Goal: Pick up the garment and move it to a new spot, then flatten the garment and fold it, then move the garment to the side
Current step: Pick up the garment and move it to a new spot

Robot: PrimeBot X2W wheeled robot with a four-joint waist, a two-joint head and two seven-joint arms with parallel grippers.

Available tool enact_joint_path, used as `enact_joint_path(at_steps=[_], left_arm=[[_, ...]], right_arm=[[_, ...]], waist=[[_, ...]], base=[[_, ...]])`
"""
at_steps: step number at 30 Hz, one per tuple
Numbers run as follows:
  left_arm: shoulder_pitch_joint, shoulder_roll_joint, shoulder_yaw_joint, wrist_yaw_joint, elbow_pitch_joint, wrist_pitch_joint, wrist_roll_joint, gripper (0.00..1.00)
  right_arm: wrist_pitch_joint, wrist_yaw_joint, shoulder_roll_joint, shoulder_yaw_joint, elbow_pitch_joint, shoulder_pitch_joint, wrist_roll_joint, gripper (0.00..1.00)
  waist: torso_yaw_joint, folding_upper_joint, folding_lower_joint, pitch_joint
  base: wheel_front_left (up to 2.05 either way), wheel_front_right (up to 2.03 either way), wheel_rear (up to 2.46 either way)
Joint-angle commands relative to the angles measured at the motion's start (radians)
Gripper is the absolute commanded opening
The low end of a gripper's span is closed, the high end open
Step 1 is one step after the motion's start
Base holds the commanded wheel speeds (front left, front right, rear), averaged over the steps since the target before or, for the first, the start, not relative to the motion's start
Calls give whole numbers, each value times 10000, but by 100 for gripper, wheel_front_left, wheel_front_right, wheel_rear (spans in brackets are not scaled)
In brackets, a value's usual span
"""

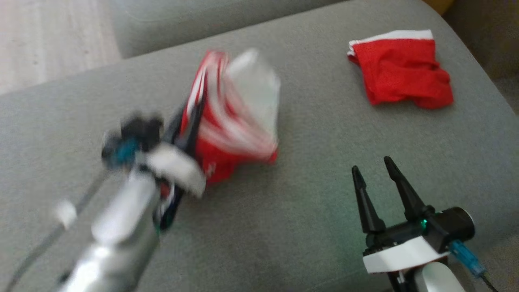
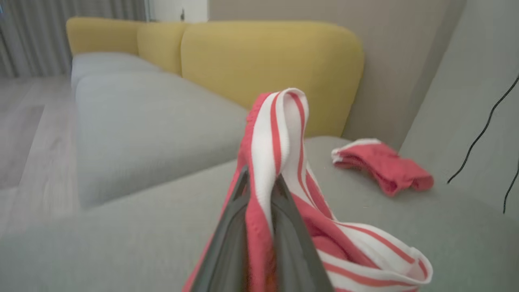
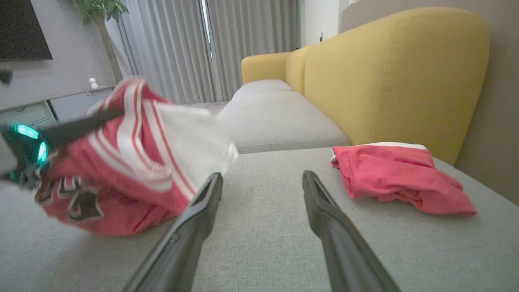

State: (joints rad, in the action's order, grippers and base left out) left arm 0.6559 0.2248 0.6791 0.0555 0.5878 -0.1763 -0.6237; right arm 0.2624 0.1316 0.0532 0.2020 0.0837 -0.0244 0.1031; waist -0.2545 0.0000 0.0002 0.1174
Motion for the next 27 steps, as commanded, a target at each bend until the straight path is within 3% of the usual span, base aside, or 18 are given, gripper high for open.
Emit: enact_joint_path(at_steps=[1, 5, 6, 8, 9, 16, 27], left_arm=[[4, 120, -338, -128, -45, -431, 82, 0], [-949, -510, -514, -111, 578, -815, 19, 2], [-1038, -634, -594, -148, 659, -836, 102, 18], [-1202, -909, -985, -269, 453, -846, 319, 64], [-1311, -993, -1179, -367, 308, -848, 516, 100], [-2674, -1247, -2042, -1012, -898, -852, 2248, 100], [-5595, -1318, -3772, -1497, -3514, -853, 3470, 100]], right_arm=[[-6, -9, -26, 343, -221, 481, 57, 100], [-6, -9, -28, 372, 13, 578, 54, 100], [-6, -9, -28, 339, 38, 575, 54, 100], [-6, -9, -28, 246, 97, 521, 24, 100], [-6, -9, -28, 208, 122, 488, 21, 100], [-6, -9, -29, -81, 364, 160, -82, 100], [-6, -9, -29, -862, 563, -446, 252, 100]], waist=[[-345, 0, -2, 384], [-308, 0, -2, 493], [-236, 0, -2, 484], [31, 0, -2, 401], [175, 0, -2, 335], [1638, 0, -2, -667], [3820, 0, -2, -1614]], base=[[0, 0, 0], [0, 0, 0], [0, 0, 0], [0, 0, 0], [0, 0, 0], [0, 0, 0], [0, 0, 0]])
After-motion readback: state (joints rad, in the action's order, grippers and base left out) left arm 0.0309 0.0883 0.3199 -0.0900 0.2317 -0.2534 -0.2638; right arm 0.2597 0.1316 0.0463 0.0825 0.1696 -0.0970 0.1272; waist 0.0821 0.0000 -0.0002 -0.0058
